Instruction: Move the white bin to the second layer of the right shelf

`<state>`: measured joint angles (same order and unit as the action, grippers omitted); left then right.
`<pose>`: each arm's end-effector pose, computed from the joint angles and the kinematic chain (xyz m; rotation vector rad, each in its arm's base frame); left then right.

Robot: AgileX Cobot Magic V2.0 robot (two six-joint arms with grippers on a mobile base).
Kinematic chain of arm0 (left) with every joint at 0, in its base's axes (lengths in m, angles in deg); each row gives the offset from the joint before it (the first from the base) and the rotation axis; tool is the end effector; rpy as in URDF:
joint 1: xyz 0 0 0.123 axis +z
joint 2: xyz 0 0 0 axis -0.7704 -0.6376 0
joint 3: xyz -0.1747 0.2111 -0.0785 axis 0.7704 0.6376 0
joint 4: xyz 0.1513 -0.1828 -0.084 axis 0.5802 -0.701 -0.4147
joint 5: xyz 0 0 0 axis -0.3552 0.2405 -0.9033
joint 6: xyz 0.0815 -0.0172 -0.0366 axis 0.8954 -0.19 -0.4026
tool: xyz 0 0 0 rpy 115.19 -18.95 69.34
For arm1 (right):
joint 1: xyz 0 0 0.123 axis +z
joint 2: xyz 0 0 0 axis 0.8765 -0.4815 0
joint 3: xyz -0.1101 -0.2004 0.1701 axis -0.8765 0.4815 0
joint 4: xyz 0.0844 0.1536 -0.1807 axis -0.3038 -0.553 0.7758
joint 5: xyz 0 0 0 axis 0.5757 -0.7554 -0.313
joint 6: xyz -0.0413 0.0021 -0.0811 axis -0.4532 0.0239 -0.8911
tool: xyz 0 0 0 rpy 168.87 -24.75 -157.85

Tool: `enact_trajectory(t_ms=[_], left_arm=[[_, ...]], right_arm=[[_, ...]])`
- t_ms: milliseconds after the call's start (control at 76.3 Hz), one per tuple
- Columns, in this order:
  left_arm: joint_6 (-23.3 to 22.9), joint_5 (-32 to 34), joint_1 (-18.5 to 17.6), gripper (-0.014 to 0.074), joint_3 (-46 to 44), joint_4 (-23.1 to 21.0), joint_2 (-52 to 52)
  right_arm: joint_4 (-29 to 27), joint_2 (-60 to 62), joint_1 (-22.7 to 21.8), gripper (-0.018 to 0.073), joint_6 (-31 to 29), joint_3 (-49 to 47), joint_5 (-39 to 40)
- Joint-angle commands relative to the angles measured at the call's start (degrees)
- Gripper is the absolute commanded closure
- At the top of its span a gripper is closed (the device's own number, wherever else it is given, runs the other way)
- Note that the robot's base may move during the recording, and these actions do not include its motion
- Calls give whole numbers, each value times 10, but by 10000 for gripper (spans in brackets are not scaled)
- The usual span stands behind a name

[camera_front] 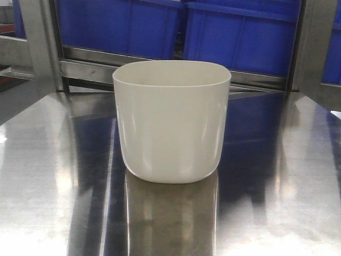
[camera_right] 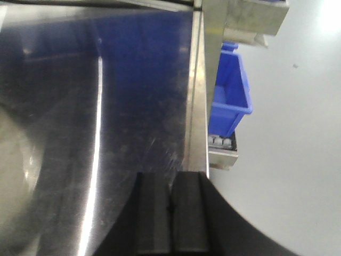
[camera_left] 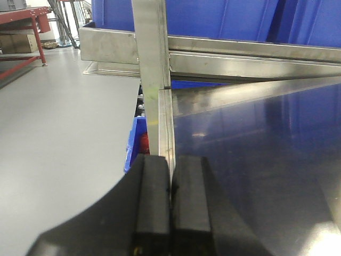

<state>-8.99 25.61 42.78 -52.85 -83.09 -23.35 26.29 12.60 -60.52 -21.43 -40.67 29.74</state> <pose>0.0554 -0.0074 0.1963 0.1449 1.6406 -0.0681 0.0729 0.0032 0.2355 0.0153 1.9778 0.0631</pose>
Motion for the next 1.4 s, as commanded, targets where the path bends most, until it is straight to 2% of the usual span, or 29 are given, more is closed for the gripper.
enact_trajectory(t_ms=[0,118,210,275,407,511,656,787,905,1049,1193,1390], left_arm=[[-3,49,-2,512,21,0,8],[-3,49,-2,512,21,0,8],[-3,49,-2,512,21,0,8],[-3,49,-2,512,21,0,8],[-3,49,-2,512,21,0,8],[-3,49,-2,512,21,0,8],[-3,49,-2,512,21,0,8],[-3,49,-2,512,21,0,8],[-3,49,-2,512,21,0,8],[-3,49,-2,512,21,0,8],[-3,49,-2,512,21,0,8],[-3,49,-2,512,21,0,8]], right_arm=[[-29,-38,-2,510,1,-25,74],[-41,-82,-2,510,2,-51,72],[-11,-120,-1,510,28,-86,35],[25,-147,0,510,74,-103,24],[126,-212,28,502,217,-131,15],[157,-261,62,430,278,-153,5],[171,-331,135,300,295,-203,-16],[171,-391,196,296,298,-272,-53],[171,-459,234,296,311,-352,-134],[169,-541,268,296,378,-465,-257],[159,-617,290,296,391,-581,-371],[133,-683,312,296,391,-683,-403]])
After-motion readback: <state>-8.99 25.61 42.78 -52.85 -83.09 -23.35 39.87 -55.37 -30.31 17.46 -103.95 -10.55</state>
